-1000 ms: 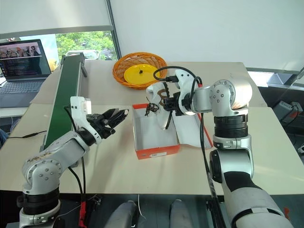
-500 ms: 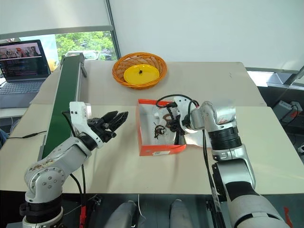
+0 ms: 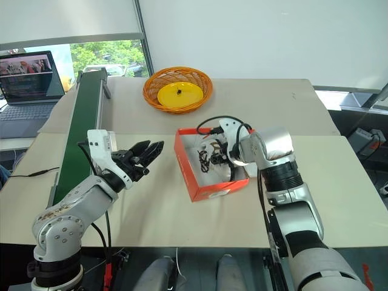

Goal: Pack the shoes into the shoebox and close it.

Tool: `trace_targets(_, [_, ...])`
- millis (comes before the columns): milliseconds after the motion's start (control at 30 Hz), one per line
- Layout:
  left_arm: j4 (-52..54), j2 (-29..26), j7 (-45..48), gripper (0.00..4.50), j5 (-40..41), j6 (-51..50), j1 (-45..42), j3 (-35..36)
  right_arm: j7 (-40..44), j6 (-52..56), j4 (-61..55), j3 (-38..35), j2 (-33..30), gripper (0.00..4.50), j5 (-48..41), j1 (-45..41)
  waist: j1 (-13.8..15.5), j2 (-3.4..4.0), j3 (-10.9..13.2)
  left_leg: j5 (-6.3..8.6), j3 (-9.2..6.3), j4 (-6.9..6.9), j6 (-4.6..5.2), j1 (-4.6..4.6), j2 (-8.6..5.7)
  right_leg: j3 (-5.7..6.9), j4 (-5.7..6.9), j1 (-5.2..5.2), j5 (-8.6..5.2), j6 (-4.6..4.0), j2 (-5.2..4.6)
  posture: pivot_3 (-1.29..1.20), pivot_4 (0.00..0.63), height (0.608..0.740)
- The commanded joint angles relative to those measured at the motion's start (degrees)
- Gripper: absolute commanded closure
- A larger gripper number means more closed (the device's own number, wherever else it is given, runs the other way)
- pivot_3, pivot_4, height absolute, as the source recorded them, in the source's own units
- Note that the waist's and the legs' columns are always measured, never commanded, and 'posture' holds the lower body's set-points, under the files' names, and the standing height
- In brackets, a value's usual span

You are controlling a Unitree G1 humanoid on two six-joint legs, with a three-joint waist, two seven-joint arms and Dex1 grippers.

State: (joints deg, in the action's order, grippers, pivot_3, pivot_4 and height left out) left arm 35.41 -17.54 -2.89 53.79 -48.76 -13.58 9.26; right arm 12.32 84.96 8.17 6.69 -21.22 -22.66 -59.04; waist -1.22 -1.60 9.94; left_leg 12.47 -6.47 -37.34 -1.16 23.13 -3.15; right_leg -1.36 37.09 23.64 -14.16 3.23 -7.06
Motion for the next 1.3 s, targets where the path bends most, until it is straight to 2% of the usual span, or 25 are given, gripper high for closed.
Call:
trace_targets(33, [0.70,-0.53,1.13,1.78,0.08,0.90,-1.36,0.18,0.05,4.47,-6.75,-3.60,0.00,0.08,-0.25,-4.71,0.03,0.00,0.00,0.00,0.00,0.00,0.00,0.02,-0.01,0.00,0.00,0.02,0.00,0.00,0.00,0.00,0.150,0.740])
trace_targets(200, [-0.33,-1.35,2.33,1.78,-0.46,0.76,-2.18,0.20,0.54,7.53,-11.54,-11.02,3.14,0.08,-3.31,-8.86,0.09,0.00,0.00,0.00,0.00,0.02,0.00,0.06,0.00,-0.01,0.01,0.09,0.00,0.00,0.00,0.00,0.150,0.740])
trace_targets(233, [-0.53,-1.65,2.50,1.78,-0.81,0.69,-2.42,0.14,1.22,5.23,-13.68,-11.87,3.35,0.08,-3.70,-8.57,0.09,0.00,0.00,0.00,0.00,0.02,0.00,0.05,0.00,-0.01,0.01,0.09,0.00,0.00,0.00,0.00,0.150,0.740])
trace_targets(333, [-1.63,-2.98,1.00,1.78,-4.42,0.82,-3.99,0.09,8.41,-11.08,-22.62,-11.04,-0.31,0.08,-4.49,-1.27,0.37,-0.01,-0.01,0.00,0.01,0.03,0.00,0.05,0.00,-0.01,0.01,0.08,0.00,0.00,0.00,0.00,0.150,0.740])
trace_targets(433, [-3.09,-4.24,-1.00,1.78,-8.82,0.88,-5.06,0.13,14.64,-19.20,-23.33,-11.16,-2.27,0.08,-5.64,3.76,0.37,-0.02,-0.01,0.00,0.01,0.01,0.00,0.05,-0.03,0.02,-0.04,0.00,0.00,0.02,0.00,0.00,0.150,0.740])
trace_targets(567, [-5.39,-8.15,-9.02,1.78,-23.02,0.30,-7.01,-1.84,19.59,-31.91,-20.87,-10.20,-4.16,0.08,-3.49,10.42,0.00,-0.02,-0.01,0.00,0.09,0.02,-0.01,-0.05,0.00,-0.06,0.00,0.00,0.01,0.02,0.00,0.00,0.150,0.740])
trace_targets(767, [-5.56,-8.78,-12.25,1.78,-33.42,1.20,-8.09,-2.14,23.60,-38.13,-22.11,-9.07,-2.90,0.08,-4.66,15.45,-0.46,-0.02,-0.01,-0.01,0.19,0.14,-0.02,-0.15,0.02,-0.25,0.01,0.04,0.01,0.02,0.03,0.00,0.150,0.740])
trace_targets(1000, [-7.60,-6.06,-10.05,1.78,-37.70,1.74,-10.01,-1.96,27.01,-42.85,-23.79,-6.59,-2.84,0.08,-3.89,19.16,0.20,-0.02,-0.01,-0.03,0.19,0.14,-0.05,-0.04,0.01,-0.26,0.03,0.20,0.01,0.02,0.03,0.00,0.150,0.740])
trace_targets(1133, [-9.27,-6.77,-7.33,1.78,-39.46,3.22,-11.00,-1.54,26.68,-45.83,-23.04,-5.62,-2.54,0.08,-2.33,20.86,0.16,-0.02,-0.01,-0.03,0.19,0.14,-0.06,-0.01,0.01,-0.27,0.05,0.24,0.01,0.02,0.03,0.00,0.150,0.740])
trace_targets(1267, [-9.80,-7.18,-6.07,0.78,-41.20,4.35,-11.03,0.12,25.72,-47.20,-22.74,-5.17,-2.14,0.00,-1.69,21.25,0.06,-0.02,-0.01,-0.06,0.23,0.15,-0.10,0.10,0.01,-0.34,0.11,0.44,0.03,0.00,0.03,0.00,0.150,0.740])
trace_targets(1300, [-9.77,-7.56,-6.30,0.34,-42.41,4.26,-10.84,0.15,25.77,-47.32,-22.78,-5.11,-2.19,0.00,-1.64,21.36,0.05,-0.02,-0.01,-0.06,0.25,0.15,-0.10,0.09,0.01,-0.36,0.12,0.44,0.03,0.00,0.03,0.00,0.150,0.740])
